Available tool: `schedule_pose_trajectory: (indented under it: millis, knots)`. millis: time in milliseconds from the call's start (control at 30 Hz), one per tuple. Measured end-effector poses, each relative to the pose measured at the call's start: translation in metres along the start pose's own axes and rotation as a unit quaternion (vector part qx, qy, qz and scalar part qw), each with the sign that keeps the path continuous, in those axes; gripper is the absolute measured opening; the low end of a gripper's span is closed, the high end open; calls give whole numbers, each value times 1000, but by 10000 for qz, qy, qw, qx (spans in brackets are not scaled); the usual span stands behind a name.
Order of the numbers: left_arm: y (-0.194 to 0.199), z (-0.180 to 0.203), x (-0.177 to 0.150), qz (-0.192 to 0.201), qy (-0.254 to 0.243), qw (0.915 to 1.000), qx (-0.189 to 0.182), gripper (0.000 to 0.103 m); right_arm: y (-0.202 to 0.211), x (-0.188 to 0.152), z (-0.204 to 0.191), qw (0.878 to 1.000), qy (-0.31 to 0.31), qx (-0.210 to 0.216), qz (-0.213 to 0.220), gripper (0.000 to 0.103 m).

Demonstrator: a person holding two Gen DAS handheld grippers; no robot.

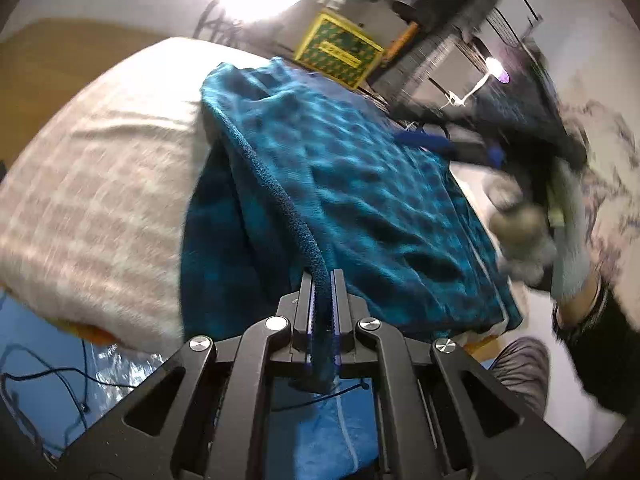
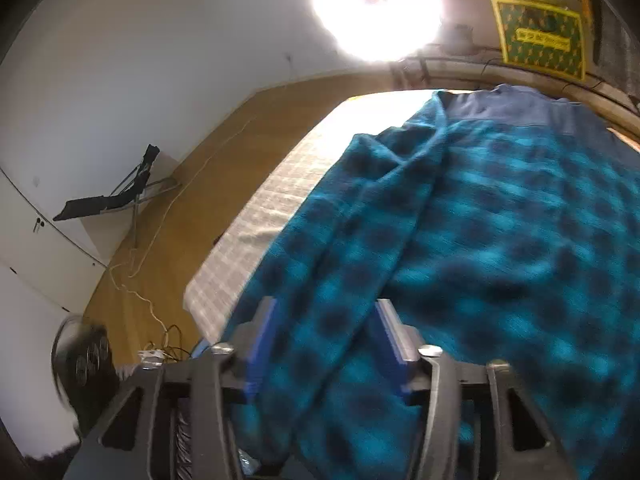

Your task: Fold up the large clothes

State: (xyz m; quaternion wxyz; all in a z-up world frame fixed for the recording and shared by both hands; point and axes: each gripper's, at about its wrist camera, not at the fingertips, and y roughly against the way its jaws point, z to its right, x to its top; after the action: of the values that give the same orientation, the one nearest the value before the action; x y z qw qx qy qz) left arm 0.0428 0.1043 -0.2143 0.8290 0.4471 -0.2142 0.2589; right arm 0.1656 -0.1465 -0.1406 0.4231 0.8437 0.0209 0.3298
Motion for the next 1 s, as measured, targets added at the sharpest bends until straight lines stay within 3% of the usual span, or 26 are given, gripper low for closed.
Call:
schedule_pose_trajectory:
  millis: [133, 367, 400, 467, 500, 533, 700, 767, 800, 900, 1000]
  knots:
    - [-7, 10, -4, -4, -285, 9992, 264, 4, -34, 23, -23, 9995, 184, -123, -212, 57]
    - [-2, -47, -12, -265, 378, 9967, 669, 4, -78, 31, -62, 9953, 716, -292, -586, 57]
    - [-2, -55, -15, -321, 488, 9954, 754, 9, -83, 31, -63, 9947, 741, -304, -652, 57]
    - [-4, -67, -19, -375, 660, 9931, 891, 27, -100, 28, -67, 9927, 787, -380, -836, 57]
    - [-5, -70, -20, -372, 712, 9923, 942, 42, -105, 28, -67, 9921, 790, -413, -887, 57]
    - [-7, -72, -20, -364, 755, 9918, 965, 48, -112, 27, -67, 9912, 793, -462, -952, 57]
    - [-20, -83, -21, -496, 991, 9915, 683, 46, -126, 23, -53, 9908, 582, -525, -1101, 56]
    - [-24, -83, -19, -553, 991, 9925, 445, 13, -127, 24, -46, 9914, 467, -532, -1103, 56]
    - [-26, -82, -18, -583, 990, 9926, 402, 6, -127, 25, -42, 9916, 413, -546, -1099, 56]
    - [-19, -69, -14, -349, 821, 9958, 209, 5, -123, 28, -35, 9927, 291, -555, -1033, 56]
    - [-10, -51, -8, -98, 543, 9982, 244, 5, -116, 37, -30, 9943, 166, -540, -902, 61]
